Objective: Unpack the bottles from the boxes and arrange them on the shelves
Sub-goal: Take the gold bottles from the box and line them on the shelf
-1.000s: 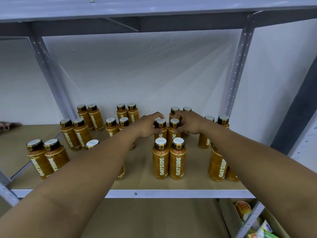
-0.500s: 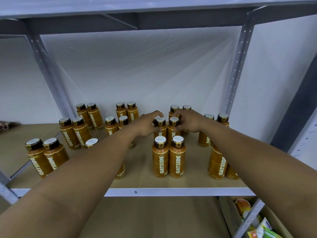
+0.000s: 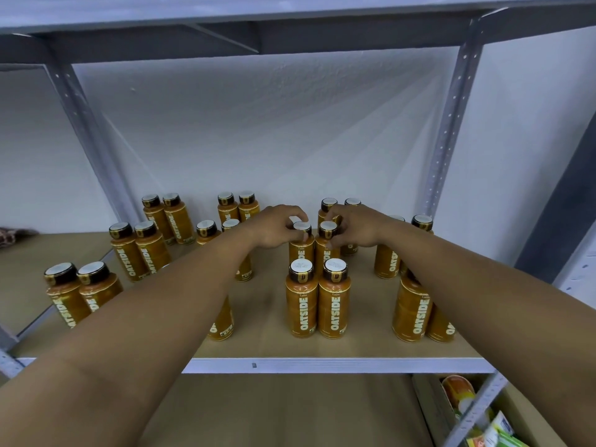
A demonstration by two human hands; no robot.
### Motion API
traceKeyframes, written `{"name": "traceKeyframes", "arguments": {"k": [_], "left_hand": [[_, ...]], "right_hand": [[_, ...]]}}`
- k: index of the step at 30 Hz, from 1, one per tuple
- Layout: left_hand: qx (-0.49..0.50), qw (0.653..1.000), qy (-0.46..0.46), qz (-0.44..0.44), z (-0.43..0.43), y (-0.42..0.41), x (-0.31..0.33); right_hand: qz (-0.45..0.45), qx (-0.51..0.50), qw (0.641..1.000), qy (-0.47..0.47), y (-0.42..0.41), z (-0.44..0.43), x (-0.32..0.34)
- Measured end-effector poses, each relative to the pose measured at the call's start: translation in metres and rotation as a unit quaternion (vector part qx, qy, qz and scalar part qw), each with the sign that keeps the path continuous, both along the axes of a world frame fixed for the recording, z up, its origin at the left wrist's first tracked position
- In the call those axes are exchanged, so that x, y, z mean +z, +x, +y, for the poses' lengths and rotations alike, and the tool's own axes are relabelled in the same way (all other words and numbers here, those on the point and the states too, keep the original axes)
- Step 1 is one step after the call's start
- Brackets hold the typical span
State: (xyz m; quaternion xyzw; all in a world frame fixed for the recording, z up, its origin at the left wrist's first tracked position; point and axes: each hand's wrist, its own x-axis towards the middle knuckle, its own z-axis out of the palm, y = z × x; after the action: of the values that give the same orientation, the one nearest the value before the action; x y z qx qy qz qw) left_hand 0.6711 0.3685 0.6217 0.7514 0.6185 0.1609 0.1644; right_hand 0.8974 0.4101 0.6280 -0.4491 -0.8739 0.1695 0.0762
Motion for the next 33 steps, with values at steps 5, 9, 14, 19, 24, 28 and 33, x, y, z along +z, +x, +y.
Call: {"name": "traceKeyframes", "arguments": {"k": [5, 9, 14, 19, 24, 28, 33], "left_hand": [[0.012, 0.999, 0.027, -0.018, 0.01, 0.003, 0.015], [0.02, 0.999, 0.042, -0.027, 0.025, 0.007, 0.024], [0.016, 0.999, 0.044, -0.012, 0.052, 0.017, 0.025], [0.017, 1.0, 0.014, -0.001, 0.082, 0.029, 0.02], [-0.009, 0.999, -0.03, 0.004, 0.103, 0.038, 0.01], [-0.021, 0.999, -0.037, 0.008, 0.112, 0.04, 0.001], [-0.031, 0.999, -0.021, 0.01, 0.117, 0.037, -0.004]], "right_hand": [[-0.012, 0.003, 1.0, 0.02, 0.0, 0.01, 0.018], [0.001, -0.019, 0.998, 0.067, 0.011, 0.03, 0.036], [-0.001, -0.06, 0.996, 0.064, 0.029, 0.061, 0.045], [-0.022, -0.077, 0.996, 0.03, 0.035, 0.085, 0.031], [-0.048, -0.061, 0.997, 0.002, 0.03, 0.102, 0.018], [-0.06, -0.057, 0.997, 0.002, 0.028, 0.112, 0.006], [-0.046, -0.046, 0.998, -0.004, 0.025, 0.119, 0.003]]}}
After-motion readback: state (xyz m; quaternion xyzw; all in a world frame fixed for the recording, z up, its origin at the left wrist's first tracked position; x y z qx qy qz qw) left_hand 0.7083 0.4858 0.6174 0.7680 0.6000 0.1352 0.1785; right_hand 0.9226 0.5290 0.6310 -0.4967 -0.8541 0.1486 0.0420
